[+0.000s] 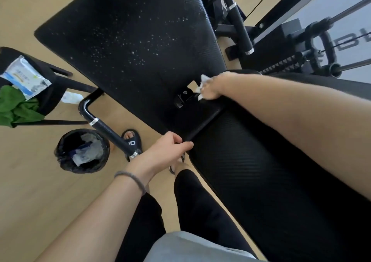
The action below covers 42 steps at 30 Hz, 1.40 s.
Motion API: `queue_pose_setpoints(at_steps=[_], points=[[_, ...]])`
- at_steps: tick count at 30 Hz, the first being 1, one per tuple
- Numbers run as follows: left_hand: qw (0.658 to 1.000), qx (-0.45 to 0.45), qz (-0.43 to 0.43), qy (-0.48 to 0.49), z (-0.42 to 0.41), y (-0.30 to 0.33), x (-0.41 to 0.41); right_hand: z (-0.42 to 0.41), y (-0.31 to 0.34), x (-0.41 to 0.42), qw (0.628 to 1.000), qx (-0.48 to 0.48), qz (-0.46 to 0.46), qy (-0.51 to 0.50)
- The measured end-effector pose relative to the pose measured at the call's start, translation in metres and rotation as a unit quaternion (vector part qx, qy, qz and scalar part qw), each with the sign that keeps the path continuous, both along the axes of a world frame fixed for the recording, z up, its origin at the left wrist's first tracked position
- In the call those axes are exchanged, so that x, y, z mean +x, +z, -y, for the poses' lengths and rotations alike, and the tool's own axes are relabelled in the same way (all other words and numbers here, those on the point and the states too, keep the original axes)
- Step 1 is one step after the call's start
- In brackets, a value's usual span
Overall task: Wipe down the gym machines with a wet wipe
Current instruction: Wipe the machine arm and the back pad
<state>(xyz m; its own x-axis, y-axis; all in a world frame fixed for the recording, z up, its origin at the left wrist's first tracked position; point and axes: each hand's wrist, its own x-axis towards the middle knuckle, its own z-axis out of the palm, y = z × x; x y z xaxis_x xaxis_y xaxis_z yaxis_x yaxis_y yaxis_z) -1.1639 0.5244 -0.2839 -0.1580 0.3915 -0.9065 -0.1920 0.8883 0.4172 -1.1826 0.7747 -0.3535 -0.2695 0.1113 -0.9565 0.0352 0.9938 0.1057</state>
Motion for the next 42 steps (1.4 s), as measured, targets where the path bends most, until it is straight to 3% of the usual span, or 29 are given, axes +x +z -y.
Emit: queue_pose_setpoints(at_steps=[5, 13, 21, 25, 30, 32, 38, 40, 42], points=[[1.000, -0.001, 0.018, 0.024, -0.002, 0.005, 0.000, -0.059, 0.027, 0.020, 0.987, 0.109, -0.024, -0.120], [0.999, -0.011, 0.026, 0.039, -0.005, 0.015, -0.002, -0.033, 0.068, 0.046, 0.981, 0.165, -0.024, -0.101], [0.999, 0.006, 0.010, 0.031, 0.001, 0.010, 0.002, 0.039, 0.002, 0.031, 0.999, -0.022, -0.030, -0.036], [0.999, 0.021, -0.026, 0.017, 0.021, -0.004, -0.004, 0.060, -0.026, 0.026, 0.998, -0.041, -0.036, -0.021], [0.993, -0.060, -0.097, 0.006, 0.069, -0.025, -0.039, 0.093, -0.011, 0.014, 0.995, -0.094, -0.028, 0.036], [0.990, -0.074, -0.119, 0.002, 0.086, -0.030, -0.053, 0.107, -0.004, 0.014, 0.995, -0.070, -0.054, 0.045], [0.983, -0.056, -0.171, -0.033, 0.127, -0.035, -0.086, 0.126, 0.003, 0.014, 0.963, -0.029, -0.182, -0.196], [0.981, -0.054, -0.183, -0.018, 0.144, -0.040, -0.096, 0.141, 0.007, 0.005, 0.912, -0.039, -0.243, -0.327], [0.980, -0.058, -0.192, 0.013, 0.164, -0.047, -0.106, 0.173, 0.009, -0.003, 0.829, -0.095, -0.290, -0.469]])
